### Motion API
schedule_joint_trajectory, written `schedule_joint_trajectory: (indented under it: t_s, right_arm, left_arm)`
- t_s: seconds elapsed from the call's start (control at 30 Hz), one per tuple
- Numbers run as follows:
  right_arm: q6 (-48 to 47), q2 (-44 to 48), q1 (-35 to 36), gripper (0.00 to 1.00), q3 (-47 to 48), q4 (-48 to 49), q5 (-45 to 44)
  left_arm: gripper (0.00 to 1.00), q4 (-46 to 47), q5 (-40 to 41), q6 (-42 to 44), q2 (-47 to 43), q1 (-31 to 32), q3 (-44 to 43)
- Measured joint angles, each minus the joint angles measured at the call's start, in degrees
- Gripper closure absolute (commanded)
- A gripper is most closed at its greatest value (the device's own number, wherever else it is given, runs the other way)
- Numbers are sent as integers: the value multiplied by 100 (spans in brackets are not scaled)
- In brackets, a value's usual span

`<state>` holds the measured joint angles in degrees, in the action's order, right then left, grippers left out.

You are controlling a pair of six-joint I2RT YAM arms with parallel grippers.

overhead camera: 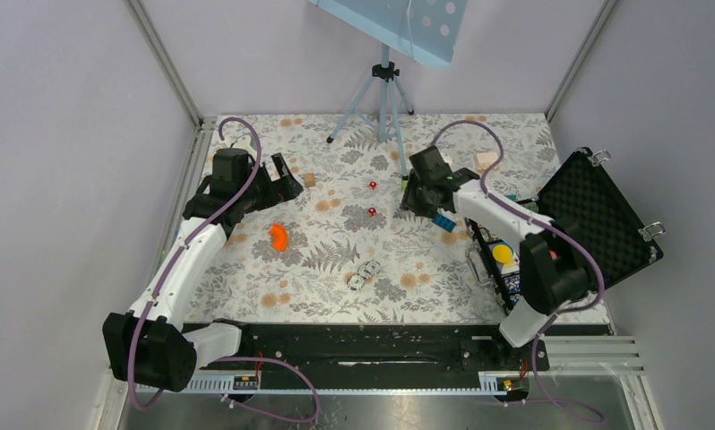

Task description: Pack up texas hold em set

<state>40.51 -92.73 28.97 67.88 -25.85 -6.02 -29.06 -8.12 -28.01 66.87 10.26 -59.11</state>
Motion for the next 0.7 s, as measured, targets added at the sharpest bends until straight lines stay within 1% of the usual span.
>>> schedule_joint_trajectory:
  t_s: [0.07, 0.13, 0.23, 0.33, 0.37, 0.4, 0.43, 0.57, 0.7]
  right_arm:
    - [-98, -334, 98, 48, 278, -46, 85]
    - [-245, -765, 210, 36, 704, -138, 153]
    - [-470, -1329, 374, 28, 1375, -304, 249]
    - [-654, -1700, 531, 20, 1886, -435, 247]
    - [-723, -1818, 586, 13, 2083, -533, 238]
    - [-776, -1939, 634, 3, 2273, -634, 219]
    - [-839, -2083, 680, 1, 2503, -756, 195]
    - [-1106, -2638, 826, 1, 3263, -1139, 48]
    - [-1252, -3032, 925, 1, 3532, -1351, -46]
  left_arm:
    - [1, -2, 0, 4, 0, 2, 2]
    - [1, -2, 0, 15, 0, 0, 0]
    - [1, -7, 2, 17, 0, -4, 0]
    - [1, -13, 24, 20, 0, -15, 0]
    - [1, -20, 35, 20, 0, -15, 2]
    - [1, -28, 39, 20, 0, -20, 0]
    - [1, -39, 42, 20, 0, -24, 0]
    - [1, -59, 42, 20, 0, -26, 0]
    - [1, -83, 39, 20, 2, -35, 0]
